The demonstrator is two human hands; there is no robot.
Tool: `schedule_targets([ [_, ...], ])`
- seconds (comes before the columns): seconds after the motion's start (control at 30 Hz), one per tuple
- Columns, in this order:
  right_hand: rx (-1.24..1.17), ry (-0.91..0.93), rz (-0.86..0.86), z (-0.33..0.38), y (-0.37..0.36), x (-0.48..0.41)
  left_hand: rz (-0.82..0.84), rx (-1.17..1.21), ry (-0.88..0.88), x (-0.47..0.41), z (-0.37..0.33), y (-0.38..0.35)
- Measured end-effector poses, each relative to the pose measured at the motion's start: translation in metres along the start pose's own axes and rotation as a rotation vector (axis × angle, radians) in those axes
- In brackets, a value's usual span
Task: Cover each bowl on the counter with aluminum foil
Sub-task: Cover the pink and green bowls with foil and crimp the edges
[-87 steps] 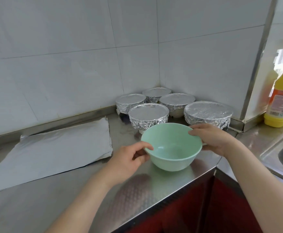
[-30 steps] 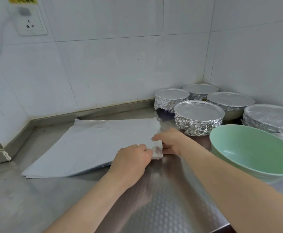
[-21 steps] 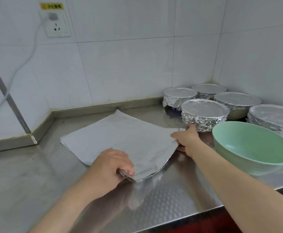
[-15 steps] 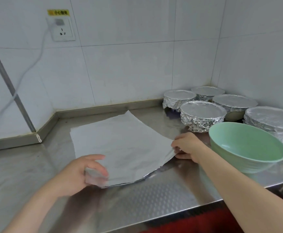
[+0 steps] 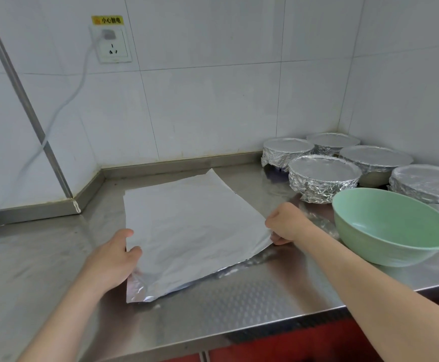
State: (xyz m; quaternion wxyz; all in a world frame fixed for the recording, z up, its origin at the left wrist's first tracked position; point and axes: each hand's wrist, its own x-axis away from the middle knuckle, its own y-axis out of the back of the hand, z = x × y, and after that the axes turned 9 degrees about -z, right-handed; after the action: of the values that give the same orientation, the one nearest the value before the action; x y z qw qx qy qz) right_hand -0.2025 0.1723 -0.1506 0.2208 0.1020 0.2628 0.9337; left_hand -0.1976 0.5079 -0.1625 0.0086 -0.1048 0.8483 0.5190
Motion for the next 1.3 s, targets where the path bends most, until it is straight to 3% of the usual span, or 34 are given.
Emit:
schedule_targets([
  [0.17,-0.11,-0.049,-0.031,-0.01,0.003,0.003,0.047,0.298,0.084,-0.033,0.022,-0.022],
  [0.27,-0.182,-0.07,-0.012,-0.013,0.007,0.011,0.043,0.485,0.1,-0.023,-0.008,-0.012],
  [0.53,-0.471,-0.164,0.052,-0.031,0.022,0.032,0.01,0.581,0.151,-0.031,-0.026,-0.015],
  [0.73,-0.318,-0.106,0.057,-0.035,0.02,0.04,-0.047,0.455,0.137,-0.026,-0.008,-0.018],
  [1.0,0.075,0.013,0.073,-0.025,0.026,0.026,0.101,0.435,0.104,-0.028,-0.006,-0.009],
  [1.3,0.038,0.024,0.088,-0.032,0.027,0.021,0.08,0.592,0.154,-0.028,-0.001,-0.01],
])
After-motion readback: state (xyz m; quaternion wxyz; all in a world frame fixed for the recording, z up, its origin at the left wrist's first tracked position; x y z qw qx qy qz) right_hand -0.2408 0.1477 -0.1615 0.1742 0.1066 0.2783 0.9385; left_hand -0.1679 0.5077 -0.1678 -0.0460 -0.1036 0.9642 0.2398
